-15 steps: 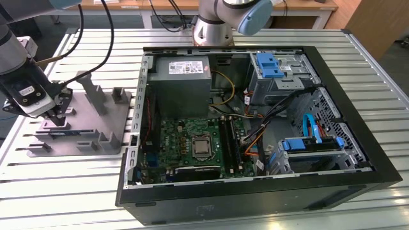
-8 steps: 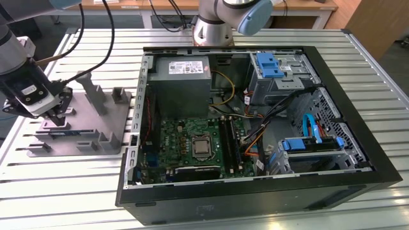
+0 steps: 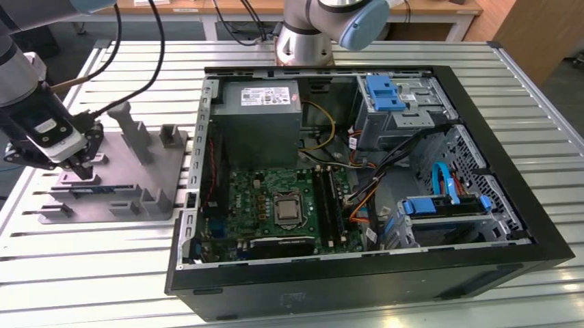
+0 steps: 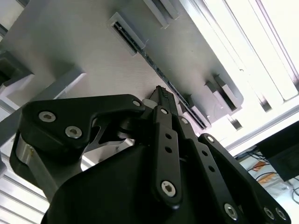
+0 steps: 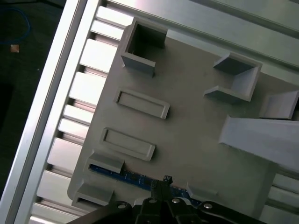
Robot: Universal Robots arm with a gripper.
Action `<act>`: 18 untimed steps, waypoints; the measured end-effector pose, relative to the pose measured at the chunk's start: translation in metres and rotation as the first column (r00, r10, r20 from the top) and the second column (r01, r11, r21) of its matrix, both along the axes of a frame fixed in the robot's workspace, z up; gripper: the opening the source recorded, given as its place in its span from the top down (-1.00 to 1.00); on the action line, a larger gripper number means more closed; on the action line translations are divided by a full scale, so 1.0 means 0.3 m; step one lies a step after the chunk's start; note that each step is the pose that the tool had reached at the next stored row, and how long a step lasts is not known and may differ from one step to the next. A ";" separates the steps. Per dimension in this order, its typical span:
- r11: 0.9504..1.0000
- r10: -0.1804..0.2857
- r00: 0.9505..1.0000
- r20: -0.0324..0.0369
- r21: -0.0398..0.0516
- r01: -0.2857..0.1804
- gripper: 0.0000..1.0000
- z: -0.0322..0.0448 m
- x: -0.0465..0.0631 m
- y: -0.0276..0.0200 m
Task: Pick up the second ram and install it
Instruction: 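Pick up the second ram and move it above second insertion slot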
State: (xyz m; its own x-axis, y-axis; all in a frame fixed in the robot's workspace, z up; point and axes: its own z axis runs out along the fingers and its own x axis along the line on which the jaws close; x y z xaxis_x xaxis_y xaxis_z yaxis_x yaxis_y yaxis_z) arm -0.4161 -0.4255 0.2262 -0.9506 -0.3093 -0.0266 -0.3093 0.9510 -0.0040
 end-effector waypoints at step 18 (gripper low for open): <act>0.986 0.164 0.986 0.000 0.000 -0.164 0.80 0.000 0.000 0.000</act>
